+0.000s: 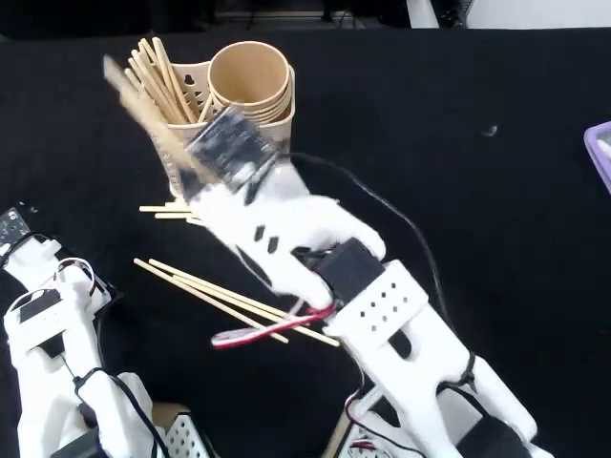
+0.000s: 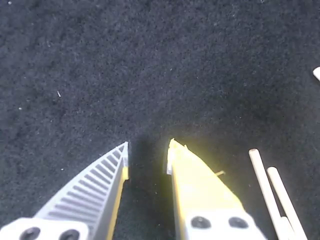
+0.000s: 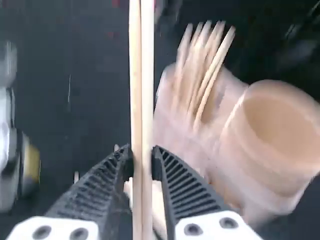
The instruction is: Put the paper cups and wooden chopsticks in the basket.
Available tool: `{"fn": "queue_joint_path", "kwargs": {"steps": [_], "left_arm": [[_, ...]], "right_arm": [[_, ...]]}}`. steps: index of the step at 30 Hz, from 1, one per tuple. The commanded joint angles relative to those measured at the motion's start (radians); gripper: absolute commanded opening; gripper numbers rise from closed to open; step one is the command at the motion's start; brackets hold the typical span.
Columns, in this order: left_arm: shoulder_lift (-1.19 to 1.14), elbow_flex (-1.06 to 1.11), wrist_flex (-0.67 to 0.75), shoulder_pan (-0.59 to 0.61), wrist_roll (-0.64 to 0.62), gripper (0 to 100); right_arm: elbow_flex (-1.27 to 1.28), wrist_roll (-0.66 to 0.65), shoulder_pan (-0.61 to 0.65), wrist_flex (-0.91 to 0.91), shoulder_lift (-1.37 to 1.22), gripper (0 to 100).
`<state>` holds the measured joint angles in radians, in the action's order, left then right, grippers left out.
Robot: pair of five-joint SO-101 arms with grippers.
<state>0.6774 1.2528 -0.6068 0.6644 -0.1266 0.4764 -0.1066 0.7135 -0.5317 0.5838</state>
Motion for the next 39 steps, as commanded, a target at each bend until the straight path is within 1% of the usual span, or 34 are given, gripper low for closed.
{"fn": "queue_joint_path", "kwargs": {"steps": [1, 3, 6, 11, 14, 17, 21, 23, 24, 27, 28, 32, 35, 39], "left_arm": [[0.021, -0.004, 0.008, -0.015, -0.002, 13], [0.021, -0.004, 0.008, -0.015, -0.002, 13], [0.021, -0.004, 0.006, -0.015, -0.002, 13], [0.021, -0.004, 0.006, -0.015, -0.002, 13], [0.021, -0.004, 0.006, -0.015, -0.002, 13], [0.021, -0.002, 0.006, -0.015, -0.002, 13], [0.021, -0.002, 0.006, -0.013, -0.002, 13], [0.021, -0.002, 0.006, -0.013, -0.002, 13], [0.021, -0.002, 0.006, -0.013, -0.002, 13], [0.021, -0.002, 0.006, -0.013, -0.002, 13], [0.021, -0.002, 0.006, -0.013, -0.002, 13], [0.021, -0.002, 0.006, -0.013, -0.002, 13], [0.021, -0.002, 0.006, -0.013, -0.002, 13], [0.021, -0.002, 0.006, -0.013, -0.002, 13]], "right_arm": [[-0.084, 0.106, -0.029, 0.453, -0.05, 1.1], [-0.117, 0.109, -0.031, 0.606, -0.122, 1.1], [-0.214, 0.109, -0.054, 0.717, -0.257, 1.1], [-0.452, 0.115, -0.112, 0.684, -0.493, 1.1], [-0.559, 0.112, -0.121, 0.638, -0.63, 1.1], [-0.631, 0.11, -0.123, 0.614, -0.753, 1.1], [-0.659, 0.11, -0.137, 0.609, -0.855, 1.2], [-0.664, 0.11, -0.138, 0.535, -0.852, 2.1], [-0.668, 0.114, -0.138, 0.477, -0.846, 4.6], [-0.697, 0.115, -0.132, 0.279, -0.806, 16.8], [-0.713, 0.115, -0.13, 0.221, -0.786, 19.1], [-0.769, 0.115, -0.137, 0.04, -0.68, 20.1], [-0.766, 0.115, -0.138, -0.101, -0.575, 20.1], [-0.705, 0.112, -0.109, -0.433, -0.401, 20.1]]}}
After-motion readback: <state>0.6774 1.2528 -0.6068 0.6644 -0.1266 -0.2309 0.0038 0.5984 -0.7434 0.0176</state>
